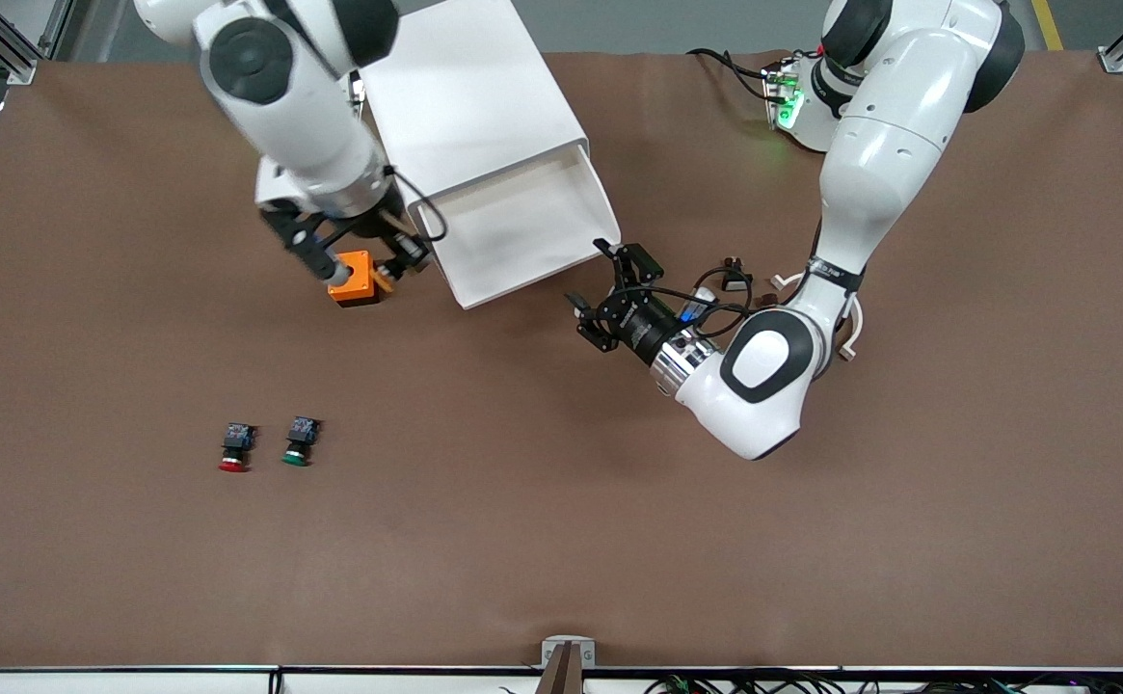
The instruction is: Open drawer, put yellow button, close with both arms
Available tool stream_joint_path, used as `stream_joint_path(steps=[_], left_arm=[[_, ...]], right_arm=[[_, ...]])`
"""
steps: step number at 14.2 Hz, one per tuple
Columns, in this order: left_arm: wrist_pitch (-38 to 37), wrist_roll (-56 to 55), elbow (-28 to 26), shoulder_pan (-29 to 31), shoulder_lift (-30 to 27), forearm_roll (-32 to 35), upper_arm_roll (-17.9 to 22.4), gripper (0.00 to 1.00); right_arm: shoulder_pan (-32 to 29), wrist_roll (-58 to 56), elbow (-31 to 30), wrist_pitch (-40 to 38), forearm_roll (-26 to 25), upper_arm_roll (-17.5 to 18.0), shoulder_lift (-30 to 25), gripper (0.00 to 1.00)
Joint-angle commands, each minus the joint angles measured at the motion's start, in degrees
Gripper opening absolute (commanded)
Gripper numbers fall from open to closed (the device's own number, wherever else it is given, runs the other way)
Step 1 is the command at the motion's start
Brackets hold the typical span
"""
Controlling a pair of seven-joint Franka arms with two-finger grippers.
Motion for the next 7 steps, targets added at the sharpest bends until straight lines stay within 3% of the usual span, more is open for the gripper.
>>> stream_joint_path(steps=[1,3,7], left_arm=[[-0.7,12.1,3.0,-0.5,-0.4,3.2,2.3,0.99],[1.1,20.0,4.4,-1.0,-1.7,8.3,2.5,0.99],[11.7,31.7,4.3,-3.8,-6.4,22.9,2.5,0.99]], right_arm=[[7.3,12.6,-1.0,2.3,-2.3,-1.0,0.1,0.00],[10.9,18.8,-1.1,2.4,-3.8,-0.9,0.4,0.00],[16.3,30.7,-1.1,5.1,-5.4,-0.9,1.4,0.00]])
